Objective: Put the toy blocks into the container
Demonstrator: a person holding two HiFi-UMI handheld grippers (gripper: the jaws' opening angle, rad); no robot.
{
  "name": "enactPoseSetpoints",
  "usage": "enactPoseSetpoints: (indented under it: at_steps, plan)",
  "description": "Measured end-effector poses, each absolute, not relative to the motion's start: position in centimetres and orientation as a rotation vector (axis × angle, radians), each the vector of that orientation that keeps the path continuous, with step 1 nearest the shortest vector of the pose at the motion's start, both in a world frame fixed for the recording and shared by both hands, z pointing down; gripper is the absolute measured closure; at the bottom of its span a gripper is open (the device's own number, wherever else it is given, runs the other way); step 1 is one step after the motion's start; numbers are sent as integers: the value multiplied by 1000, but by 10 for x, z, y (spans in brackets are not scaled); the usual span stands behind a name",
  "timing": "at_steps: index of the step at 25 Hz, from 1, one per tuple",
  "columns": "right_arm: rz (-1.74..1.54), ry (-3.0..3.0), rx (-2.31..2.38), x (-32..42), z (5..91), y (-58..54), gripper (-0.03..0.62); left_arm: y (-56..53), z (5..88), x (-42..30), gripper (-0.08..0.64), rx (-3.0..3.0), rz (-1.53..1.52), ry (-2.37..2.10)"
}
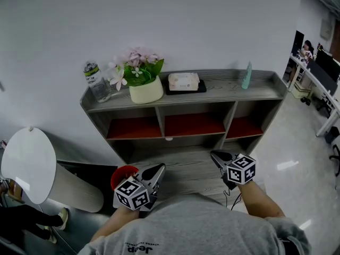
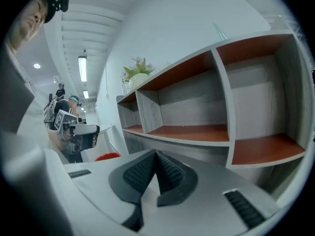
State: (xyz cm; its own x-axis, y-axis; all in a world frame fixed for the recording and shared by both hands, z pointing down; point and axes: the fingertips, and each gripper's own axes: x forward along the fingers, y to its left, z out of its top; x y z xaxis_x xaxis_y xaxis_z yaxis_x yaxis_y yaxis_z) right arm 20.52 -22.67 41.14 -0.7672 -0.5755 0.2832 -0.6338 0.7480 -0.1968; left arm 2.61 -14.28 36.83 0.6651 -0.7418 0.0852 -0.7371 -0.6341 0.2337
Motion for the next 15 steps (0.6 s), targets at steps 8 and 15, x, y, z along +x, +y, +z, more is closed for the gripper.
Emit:
enactPoseSetpoints:
  at_steps: [8, 15]
  plan:
    - [406, -2731, 953, 202, 414, -229, 586, -147, 371, 18, 549, 2618, -53, -1210]
    - [390, -2718, 940, 201, 413, -235, 586, -152, 372, 17, 549, 2612, -75, -1211]
